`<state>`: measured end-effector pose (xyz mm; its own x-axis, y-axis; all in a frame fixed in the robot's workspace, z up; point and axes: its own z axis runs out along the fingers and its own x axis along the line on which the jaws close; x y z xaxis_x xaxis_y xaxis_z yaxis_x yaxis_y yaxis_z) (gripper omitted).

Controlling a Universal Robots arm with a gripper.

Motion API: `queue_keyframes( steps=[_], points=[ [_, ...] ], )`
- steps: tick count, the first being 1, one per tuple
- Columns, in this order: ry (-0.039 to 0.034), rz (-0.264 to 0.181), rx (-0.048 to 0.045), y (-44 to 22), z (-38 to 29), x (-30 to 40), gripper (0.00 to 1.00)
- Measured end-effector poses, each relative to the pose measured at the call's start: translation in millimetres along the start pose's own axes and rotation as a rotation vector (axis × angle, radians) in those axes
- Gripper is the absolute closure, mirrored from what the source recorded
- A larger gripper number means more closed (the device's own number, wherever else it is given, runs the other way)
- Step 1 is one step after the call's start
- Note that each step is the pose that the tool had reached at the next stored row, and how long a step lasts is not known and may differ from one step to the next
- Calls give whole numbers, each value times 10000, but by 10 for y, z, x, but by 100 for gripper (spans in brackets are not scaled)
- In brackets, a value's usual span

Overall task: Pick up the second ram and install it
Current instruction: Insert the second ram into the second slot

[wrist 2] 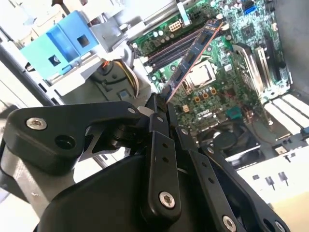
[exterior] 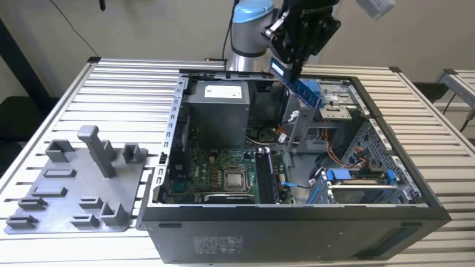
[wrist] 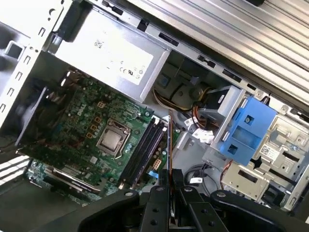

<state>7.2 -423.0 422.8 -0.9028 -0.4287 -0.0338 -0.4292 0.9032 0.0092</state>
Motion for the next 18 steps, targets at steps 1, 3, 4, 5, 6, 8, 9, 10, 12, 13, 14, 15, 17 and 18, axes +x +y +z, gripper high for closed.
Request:
queue_keyframes(
  steps=[1,3,4,5,6,8,9,10,12,13,14,15,17,18],
  points=[
    [-1,167,6,0,1,0,86],
    [-4,507,17,0,3,0,86],
    [-5,676,24,0,4,0,86],
    [-7,840,29,0,5,0,86],
    [-8,1003,35,0,6,0,86],
    [-11,1327,46,0,8,0,86],
    [-13,1488,51,0,9,0,86],
    [-14,1648,56,0,10,0,86],
    [-18,1973,68,0,12,1,86],
    [-19,2141,74,0,13,1,86],
    [-21,2301,79,0,15,1,86],
    [-21,2458,84,0,16,1,86],
    [-24,2771,95,0,18,1,86],
    [-26,2927,100,0,19,1,86]
  ],
)
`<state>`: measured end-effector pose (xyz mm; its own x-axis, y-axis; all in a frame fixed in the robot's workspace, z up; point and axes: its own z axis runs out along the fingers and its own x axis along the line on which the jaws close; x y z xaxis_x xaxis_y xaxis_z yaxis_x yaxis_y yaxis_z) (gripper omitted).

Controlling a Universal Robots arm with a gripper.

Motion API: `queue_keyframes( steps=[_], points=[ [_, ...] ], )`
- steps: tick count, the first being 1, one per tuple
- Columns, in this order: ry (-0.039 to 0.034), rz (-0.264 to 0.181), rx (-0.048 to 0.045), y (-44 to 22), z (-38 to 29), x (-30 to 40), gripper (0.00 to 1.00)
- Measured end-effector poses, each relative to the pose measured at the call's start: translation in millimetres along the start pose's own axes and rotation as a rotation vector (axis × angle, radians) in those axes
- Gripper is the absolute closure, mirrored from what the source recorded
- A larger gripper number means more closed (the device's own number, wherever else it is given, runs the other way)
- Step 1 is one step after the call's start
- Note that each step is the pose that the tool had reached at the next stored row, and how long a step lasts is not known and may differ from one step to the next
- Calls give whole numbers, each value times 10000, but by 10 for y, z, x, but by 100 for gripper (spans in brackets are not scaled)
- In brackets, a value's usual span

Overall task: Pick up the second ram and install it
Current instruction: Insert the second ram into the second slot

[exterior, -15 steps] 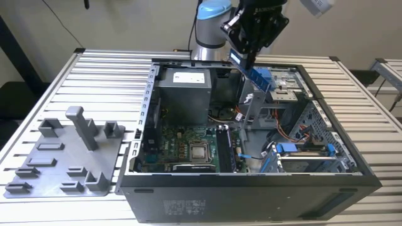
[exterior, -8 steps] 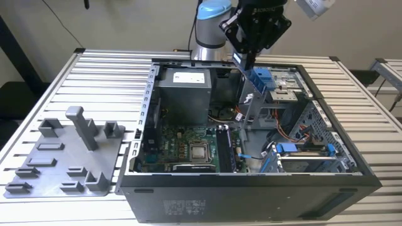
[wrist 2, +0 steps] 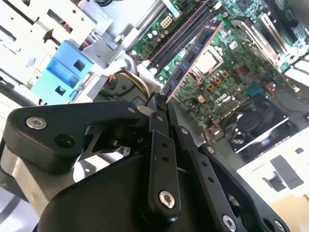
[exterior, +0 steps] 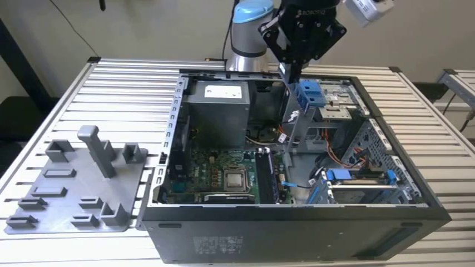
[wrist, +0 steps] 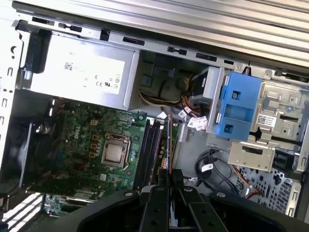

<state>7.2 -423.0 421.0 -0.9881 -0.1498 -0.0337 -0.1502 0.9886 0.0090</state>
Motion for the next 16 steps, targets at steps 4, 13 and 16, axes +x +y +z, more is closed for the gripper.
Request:
queue_keyframes(
  steps=[4,13,16],
  points=[
    [-6,610,21,0,4,0,86],
    [-15,1636,55,0,9,0,86],
    [-16,1715,58,0,9,0,86]
  ],
)
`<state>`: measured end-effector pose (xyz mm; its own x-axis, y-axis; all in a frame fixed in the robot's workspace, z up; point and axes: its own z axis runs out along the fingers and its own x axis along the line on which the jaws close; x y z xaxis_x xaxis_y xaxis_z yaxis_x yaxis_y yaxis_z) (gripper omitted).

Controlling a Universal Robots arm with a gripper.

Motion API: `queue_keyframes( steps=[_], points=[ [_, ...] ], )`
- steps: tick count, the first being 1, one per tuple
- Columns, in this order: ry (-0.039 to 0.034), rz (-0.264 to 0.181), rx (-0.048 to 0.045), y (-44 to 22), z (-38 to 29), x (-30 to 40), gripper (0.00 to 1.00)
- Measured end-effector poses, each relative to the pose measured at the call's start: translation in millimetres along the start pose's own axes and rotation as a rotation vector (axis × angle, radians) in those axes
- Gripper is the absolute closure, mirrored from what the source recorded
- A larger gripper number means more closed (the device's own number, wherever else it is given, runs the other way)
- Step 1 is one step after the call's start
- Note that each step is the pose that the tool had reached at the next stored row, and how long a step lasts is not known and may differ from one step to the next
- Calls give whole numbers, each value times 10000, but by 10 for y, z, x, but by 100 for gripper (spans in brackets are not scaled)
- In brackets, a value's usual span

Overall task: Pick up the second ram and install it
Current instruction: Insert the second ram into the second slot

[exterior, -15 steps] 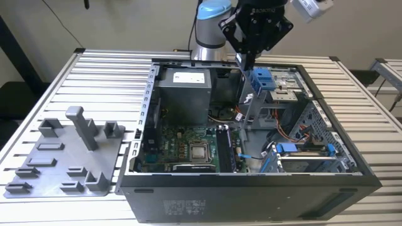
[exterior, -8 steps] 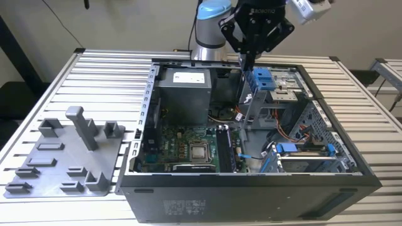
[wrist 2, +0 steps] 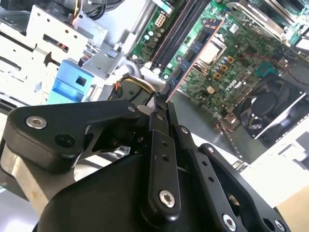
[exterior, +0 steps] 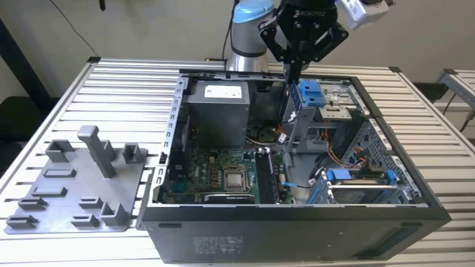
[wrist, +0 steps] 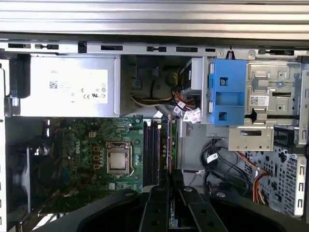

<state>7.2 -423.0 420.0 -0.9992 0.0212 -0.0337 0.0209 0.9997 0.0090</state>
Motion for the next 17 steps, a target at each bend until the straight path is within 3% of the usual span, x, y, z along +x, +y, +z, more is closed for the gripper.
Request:
queue_keyframes(
  steps=[15,17],
  points=[
    [-1,229,10,0,1,-2,86],
    [33,229,11,1,5,-10,86]
  ],
)
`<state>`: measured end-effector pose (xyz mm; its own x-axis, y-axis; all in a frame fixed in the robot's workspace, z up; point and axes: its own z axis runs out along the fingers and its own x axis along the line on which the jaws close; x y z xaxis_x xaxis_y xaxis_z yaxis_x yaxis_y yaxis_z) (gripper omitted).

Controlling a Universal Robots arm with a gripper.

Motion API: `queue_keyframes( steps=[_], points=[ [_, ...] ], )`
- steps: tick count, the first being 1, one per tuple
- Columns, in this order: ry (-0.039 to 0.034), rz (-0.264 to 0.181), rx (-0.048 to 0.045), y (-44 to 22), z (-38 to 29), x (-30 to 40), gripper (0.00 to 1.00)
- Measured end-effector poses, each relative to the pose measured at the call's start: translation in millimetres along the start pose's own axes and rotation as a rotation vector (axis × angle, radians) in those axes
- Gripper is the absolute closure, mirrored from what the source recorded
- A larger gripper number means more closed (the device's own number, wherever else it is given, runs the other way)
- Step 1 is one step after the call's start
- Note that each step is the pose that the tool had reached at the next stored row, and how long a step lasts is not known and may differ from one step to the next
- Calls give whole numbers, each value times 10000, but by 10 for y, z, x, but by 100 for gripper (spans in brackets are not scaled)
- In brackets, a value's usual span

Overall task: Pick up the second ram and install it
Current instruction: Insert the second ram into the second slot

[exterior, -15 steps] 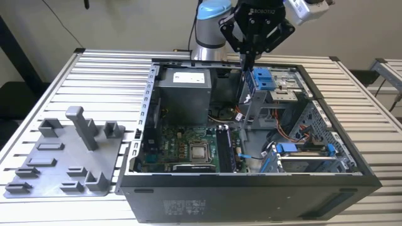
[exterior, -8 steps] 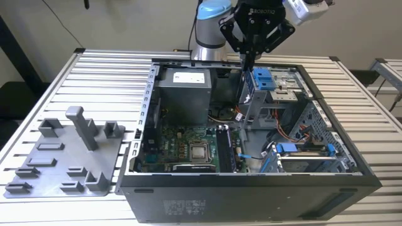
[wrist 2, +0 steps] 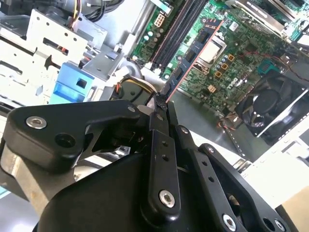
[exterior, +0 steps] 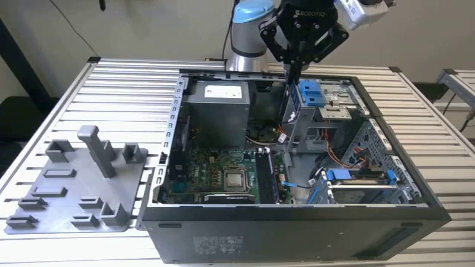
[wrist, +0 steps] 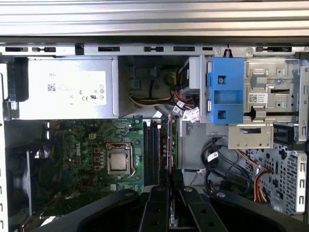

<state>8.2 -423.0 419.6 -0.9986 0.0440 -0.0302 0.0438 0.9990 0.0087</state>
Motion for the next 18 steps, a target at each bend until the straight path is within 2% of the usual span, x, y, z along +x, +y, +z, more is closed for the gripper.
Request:
queue_keyframes(
  steps=[4,14,18],
  points=[
    [141,0,14,1,8,-27,86],
    [161,247,24,-17,52,-35,86],
    [214,250,24,-45,81,-48,86]
  ],
)
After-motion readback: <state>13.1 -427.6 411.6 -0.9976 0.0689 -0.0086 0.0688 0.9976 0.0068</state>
